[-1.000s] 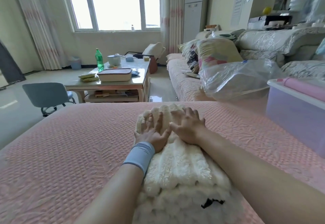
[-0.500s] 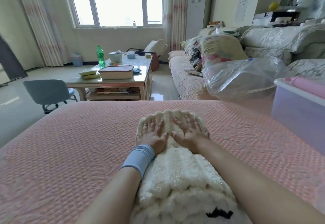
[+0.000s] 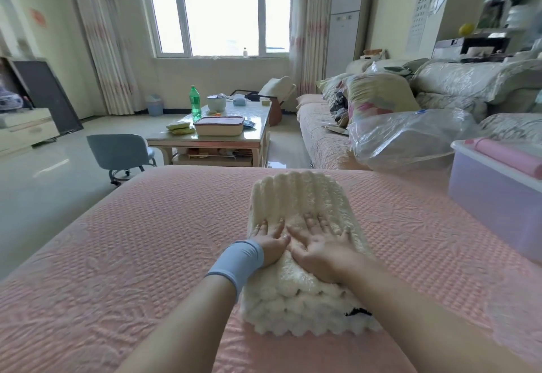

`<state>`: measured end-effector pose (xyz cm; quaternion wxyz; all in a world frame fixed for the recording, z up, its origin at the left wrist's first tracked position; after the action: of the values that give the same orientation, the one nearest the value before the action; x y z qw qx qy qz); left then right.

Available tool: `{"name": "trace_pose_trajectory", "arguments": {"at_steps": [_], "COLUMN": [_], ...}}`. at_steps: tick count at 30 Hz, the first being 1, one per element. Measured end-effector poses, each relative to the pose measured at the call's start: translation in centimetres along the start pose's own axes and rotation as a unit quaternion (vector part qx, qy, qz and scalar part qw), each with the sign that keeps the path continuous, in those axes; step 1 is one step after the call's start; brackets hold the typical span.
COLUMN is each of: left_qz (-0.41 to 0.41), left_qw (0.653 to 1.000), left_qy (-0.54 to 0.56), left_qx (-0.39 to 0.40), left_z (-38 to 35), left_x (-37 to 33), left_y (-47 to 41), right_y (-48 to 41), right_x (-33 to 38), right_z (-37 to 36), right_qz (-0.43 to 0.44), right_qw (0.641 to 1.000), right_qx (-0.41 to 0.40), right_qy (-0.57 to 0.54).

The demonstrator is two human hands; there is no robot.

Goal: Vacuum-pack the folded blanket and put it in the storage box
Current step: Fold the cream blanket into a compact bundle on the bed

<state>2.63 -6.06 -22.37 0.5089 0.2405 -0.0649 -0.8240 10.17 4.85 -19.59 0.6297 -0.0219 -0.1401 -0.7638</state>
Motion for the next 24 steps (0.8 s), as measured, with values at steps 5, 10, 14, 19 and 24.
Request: {"name": "trace_pose_trajectory", "arguments": {"at_steps": [5, 10, 14, 19, 24], "left_qz": [-0.021, -0.041, -0.038, 0.049, -0.007], "left_qw": [0.999, 0.995, 0.992, 0.974, 0.983], "left_qy": [-0.029, 0.056, 0.047, 0.144, 0.022], "left_qx": [-0.016, -0.069, -0.107, -0.17, -0.183], "left_z": [-0.5, 1.4, 1.8, 3.7, 4.2], "left_x": [0.2, 1.4, 2.7, 6.3, 5.6], "left_y": [3.1, 6.2, 7.8, 9.4, 9.4], "right_y": [1.4, 8.5, 10.0, 7.9, 7.7], "right_x": [0.0, 8.0, 10.4, 7.7, 7.5], "right_z": [0.1, 4.8, -0.7, -4.7, -4.3], "right_qz": [0.002, 0.245, 0.232, 0.167, 0.161], "right_qw": [0.998, 0.912, 0.939, 0.941, 0.939], "right_qx": [-0.041, -0.318, -0.235, -0.154, -0.173], "right_qy": [0.048, 0.081, 0.092, 0.25, 0.251]}}
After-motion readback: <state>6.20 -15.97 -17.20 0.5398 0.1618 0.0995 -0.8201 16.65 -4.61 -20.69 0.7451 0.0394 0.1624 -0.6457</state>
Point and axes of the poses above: each hand's wrist, its own y-axis away from the middle knuckle, its own z-axis out of the back of the hand, x = y × z, the point moved 9 cm from there along -y, towards the middle knuckle, and after that the axes turned 5 degrees about -y, right-handed, at the moved point
